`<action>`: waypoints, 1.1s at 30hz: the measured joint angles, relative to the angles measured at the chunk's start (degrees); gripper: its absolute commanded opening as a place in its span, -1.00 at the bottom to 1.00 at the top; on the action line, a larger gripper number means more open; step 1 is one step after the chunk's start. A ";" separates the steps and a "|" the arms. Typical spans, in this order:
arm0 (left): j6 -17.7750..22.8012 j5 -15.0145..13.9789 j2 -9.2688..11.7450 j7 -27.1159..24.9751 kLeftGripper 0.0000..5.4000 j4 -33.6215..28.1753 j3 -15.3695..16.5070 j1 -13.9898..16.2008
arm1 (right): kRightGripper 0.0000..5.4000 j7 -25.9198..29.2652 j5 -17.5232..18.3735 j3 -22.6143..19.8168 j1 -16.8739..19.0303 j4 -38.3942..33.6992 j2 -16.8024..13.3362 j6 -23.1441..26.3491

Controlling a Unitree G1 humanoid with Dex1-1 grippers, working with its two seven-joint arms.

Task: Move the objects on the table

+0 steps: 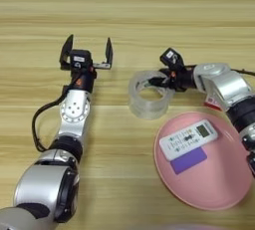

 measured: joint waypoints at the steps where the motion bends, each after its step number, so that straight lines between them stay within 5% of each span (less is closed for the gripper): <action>1: -0.01 0.00 0.02 0.00 1.00 0.00 0.00 0.01 | -0.46 0.01 -0.14 -0.47 -0.42 1.21 -0.02 -0.52; 13: -0.01 0.01 0.01 0.00 1.00 0.00 -0.01 0.02 | -0.46 0.31 -1.81 -3.22 -4.26 11.76 0.35 -6.94; 33: -0.01 -0.01 0.01 -0.02 1.00 0.00 -0.01 0.01 | -0.46 4.61 -3.41 -4.20 -2.99 10.19 -1.22 -6.98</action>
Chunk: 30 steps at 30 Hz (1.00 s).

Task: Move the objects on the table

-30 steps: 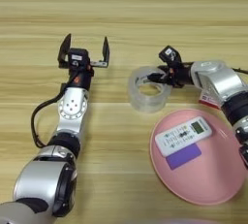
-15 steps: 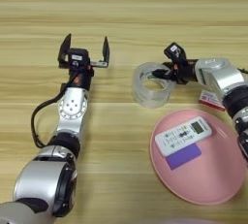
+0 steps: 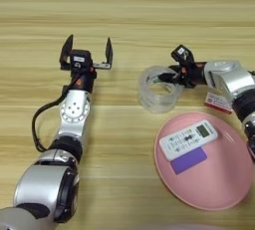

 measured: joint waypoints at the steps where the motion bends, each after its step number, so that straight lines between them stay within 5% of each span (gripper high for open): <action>1: 0.00 0.01 0.00 0.00 1.00 0.00 0.00 0.00 | -0.46 0.47 -0.11 0.00 0.35 -0.66 -0.30 0.16; 14: 0.02 0.01 -0.02 0.01 1.00 0.02 -0.03 -0.02 | -0.46 3.07 -0.63 0.14 4.94 -9.65 -3.97 3.58; 25: 0.03 0.01 0.00 0.01 1.00 0.06 -0.01 -0.04 | 0.11 3.84 -0.15 -0.51 7.03 -14.51 -4.56 5.81; 30: 0.04 0.00 0.02 0.00 1.00 0.06 0.00 -0.06 | 0.31 3.41 3.47 -4.20 8.06 -22.36 -5.06 7.60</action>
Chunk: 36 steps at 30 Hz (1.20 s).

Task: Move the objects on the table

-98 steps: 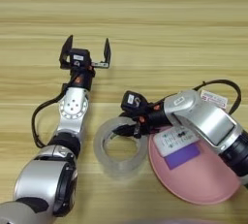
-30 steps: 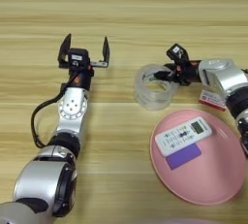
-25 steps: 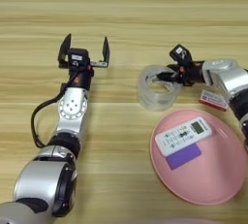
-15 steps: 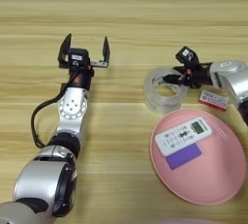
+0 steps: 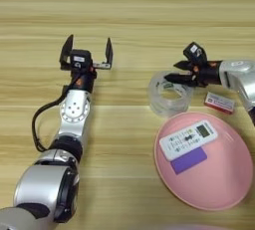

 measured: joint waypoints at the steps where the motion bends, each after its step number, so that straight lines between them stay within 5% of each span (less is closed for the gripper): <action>1: 0.01 0.00 0.02 -0.01 1.00 0.01 0.00 -0.01 | 0.34 -0.30 1.14 -1.13 0.55 -2.64 -0.14 0.75; 10: 0.00 -0.11 0.16 -0.14 1.00 0.22 0.06 -0.12 | 0.75 -4.62 9.58 -9.45 6.23 -20.82 -0.44 1.81; 15: 0.00 -0.10 0.13 -0.10 1.00 0.28 0.04 -0.14 | 0.99 -5.15 14.10 -15.20 11.13 -26.93 -1.00 -5.38; 17: -0.01 -0.10 0.13 -0.09 1.00 0.35 0.03 -0.15 | 0.99 0.28 15.31 -16.15 15.11 -28.94 -2.73 -13.98; 20: 0.00 -0.09 0.11 -0.07 1.00 0.45 0.04 -0.19 | 0.99 9.16 18.25 -16.42 19.18 -30.90 -6.90 -18.91; 30: 0.00 -0.16 0.13 -0.07 1.00 0.79 0.18 -0.21 | 0.99 29.08 21.13 -12.21 22.73 -25.92 -16.62 -21.37; 36: 0.00 -0.30 0.17 -0.37 1.00 0.98 0.58 -0.21 | 0.99 34.32 16.04 -6.03 23.63 -23.99 -21.01 -23.32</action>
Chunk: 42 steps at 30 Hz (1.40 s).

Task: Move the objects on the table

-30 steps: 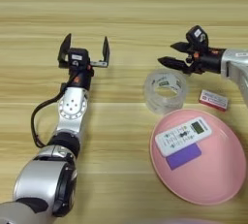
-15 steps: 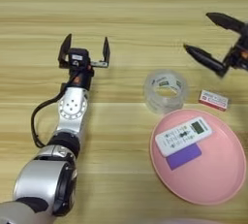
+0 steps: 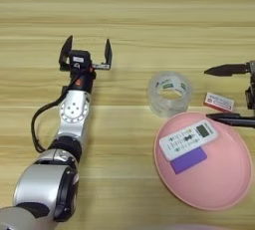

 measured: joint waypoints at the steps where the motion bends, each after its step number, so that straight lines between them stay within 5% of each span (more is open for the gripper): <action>1: 0.00 -0.02 0.00 -0.14 1.00 0.00 0.10 0.00 | 0.99 0.61 -1.62 1.48 0.17 0.41 -0.60 -0.88; 8: 0.00 -0.06 0.10 -0.74 1.00 0.01 0.48 -0.02 | 0.99 0.79 -11.71 10.57 -1.28 5.78 -1.23 -4.99; 17: 0.01 -0.07 0.19 -1.06 1.00 0.01 0.60 -0.02 | 0.99 -3.06 -18.98 15.03 -5.66 14.38 0.13 -11.72; 42: 0.01 -0.06 0.13 -0.89 1.00 0.01 0.57 -0.03 | 0.99 -2.36 -21.08 17.24 -6.96 15.32 -0.44 -15.71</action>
